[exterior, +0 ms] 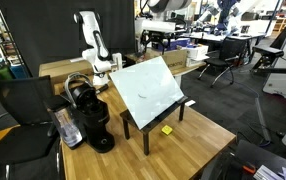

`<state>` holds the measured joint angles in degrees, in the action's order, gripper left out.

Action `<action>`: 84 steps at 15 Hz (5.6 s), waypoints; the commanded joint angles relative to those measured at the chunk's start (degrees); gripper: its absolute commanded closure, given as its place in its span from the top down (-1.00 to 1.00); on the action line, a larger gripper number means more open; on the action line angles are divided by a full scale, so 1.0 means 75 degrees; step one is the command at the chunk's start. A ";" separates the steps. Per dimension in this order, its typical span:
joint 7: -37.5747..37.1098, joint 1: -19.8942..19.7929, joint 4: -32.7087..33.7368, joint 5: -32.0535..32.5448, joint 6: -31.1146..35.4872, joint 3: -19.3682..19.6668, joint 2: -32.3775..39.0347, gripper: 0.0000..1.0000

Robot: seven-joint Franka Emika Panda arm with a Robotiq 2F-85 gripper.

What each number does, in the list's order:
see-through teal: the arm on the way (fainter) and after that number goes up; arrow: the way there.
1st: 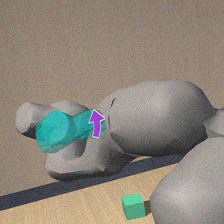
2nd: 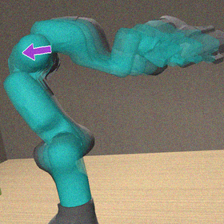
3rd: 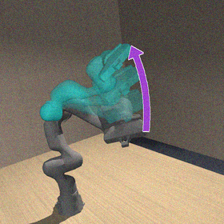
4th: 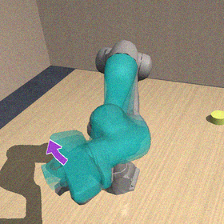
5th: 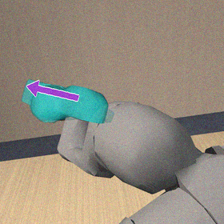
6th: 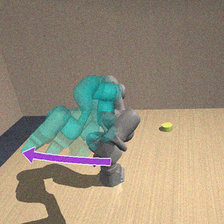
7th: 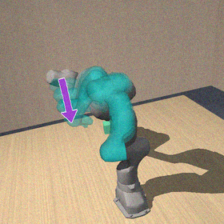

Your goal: Put the whiteboard on the table

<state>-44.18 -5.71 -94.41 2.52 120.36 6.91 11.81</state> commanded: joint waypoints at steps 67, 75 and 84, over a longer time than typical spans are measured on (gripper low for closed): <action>-0.2623 -0.0332 0.7987 -0.1000 -0.6405 0.0003 0.5106 -0.89; -0.2326 -0.0075 0.8097 -0.0869 -0.6661 0.0023 0.4852 -0.91; -0.1516 0.0161 0.7866 -0.0333 -0.6848 0.0079 0.4474 -0.97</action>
<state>-58.26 -4.97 -34.25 -1.01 68.88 7.44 47.51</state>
